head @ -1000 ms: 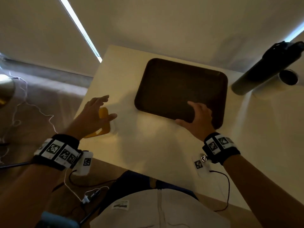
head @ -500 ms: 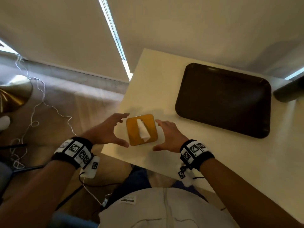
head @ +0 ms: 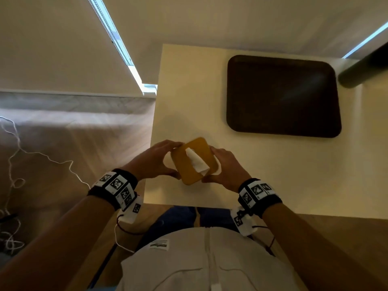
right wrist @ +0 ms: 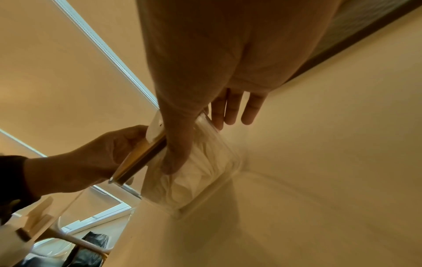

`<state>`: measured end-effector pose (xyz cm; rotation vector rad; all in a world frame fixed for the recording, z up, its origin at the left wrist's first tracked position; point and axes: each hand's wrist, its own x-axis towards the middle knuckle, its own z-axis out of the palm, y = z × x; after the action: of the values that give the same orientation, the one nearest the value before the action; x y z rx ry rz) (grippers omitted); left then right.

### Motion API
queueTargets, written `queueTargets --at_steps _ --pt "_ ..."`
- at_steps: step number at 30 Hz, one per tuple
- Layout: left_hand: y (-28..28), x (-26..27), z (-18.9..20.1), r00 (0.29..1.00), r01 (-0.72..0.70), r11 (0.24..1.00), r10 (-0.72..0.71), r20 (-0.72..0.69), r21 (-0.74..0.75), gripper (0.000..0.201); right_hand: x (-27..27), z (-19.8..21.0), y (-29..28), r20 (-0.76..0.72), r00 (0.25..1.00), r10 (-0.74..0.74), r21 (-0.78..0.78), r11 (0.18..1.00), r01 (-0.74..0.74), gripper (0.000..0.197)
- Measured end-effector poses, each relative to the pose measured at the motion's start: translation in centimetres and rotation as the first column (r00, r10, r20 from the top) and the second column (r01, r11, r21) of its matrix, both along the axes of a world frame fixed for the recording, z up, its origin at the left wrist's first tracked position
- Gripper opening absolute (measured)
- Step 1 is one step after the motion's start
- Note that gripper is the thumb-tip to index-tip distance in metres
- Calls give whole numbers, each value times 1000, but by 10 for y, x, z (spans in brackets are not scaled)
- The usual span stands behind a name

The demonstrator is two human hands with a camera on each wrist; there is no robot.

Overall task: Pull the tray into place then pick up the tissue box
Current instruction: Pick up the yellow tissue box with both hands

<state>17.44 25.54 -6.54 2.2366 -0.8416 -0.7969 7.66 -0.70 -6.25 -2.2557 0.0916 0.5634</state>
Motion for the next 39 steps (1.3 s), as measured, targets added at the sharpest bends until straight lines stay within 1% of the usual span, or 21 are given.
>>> queueTargets --at_steps 6,9,11,14,18,20,22,25,28,32,36,39 --pt "-2 10 2 1000 3 1000 -3 -2 -28 101 11 1 -6 4 999 36 9 999 -36 109" --pt "-8 30 9 1000 -9 999 10 15 -43 101 37 13 -15 41 998 39 42 998 -41 104" --pt "-17 52 17 999 -32 998 33 37 -48 100 65 20 -23 68 996 52 56 997 -56 100" --pt "-34 99 32 993 -92 995 95 72 -45 97 117 31 -37 125 991 42 64 997 -51 100" --pt "-51 170 47 983 -137 990 139 118 -25 103 189 42 -54 187 982 31 70 997 -44 97" --pt "-59 201 50 979 -164 986 164 122 -15 105 223 43 -61 190 981 35 25 999 -40 98" --pt "-65 227 49 974 -193 981 194 117 -16 106 251 40 -67 161 987 18 -12 1000 -16 101" --pt "-73 256 40 966 -247 969 248 73 -35 102 283 32 -71 125 992 -18 -48 999 24 101" --pt "-80 274 28 956 -292 957 292 24 -9 100 302 23 -72 89 995 -50 -56 997 55 99" --pt "-89 287 15 953 -301 953 301 -9 24 101 313 11 -77 58 995 -76 -47 996 79 100" --pt "-91 291 5 962 -272 961 273 -9 45 102 312 6 -83 43 995 -89 -16 996 90 97" --pt "-89 297 0 970 -239 970 240 -22 52 107 307 1 -85 44 990 -137 20 990 137 97"
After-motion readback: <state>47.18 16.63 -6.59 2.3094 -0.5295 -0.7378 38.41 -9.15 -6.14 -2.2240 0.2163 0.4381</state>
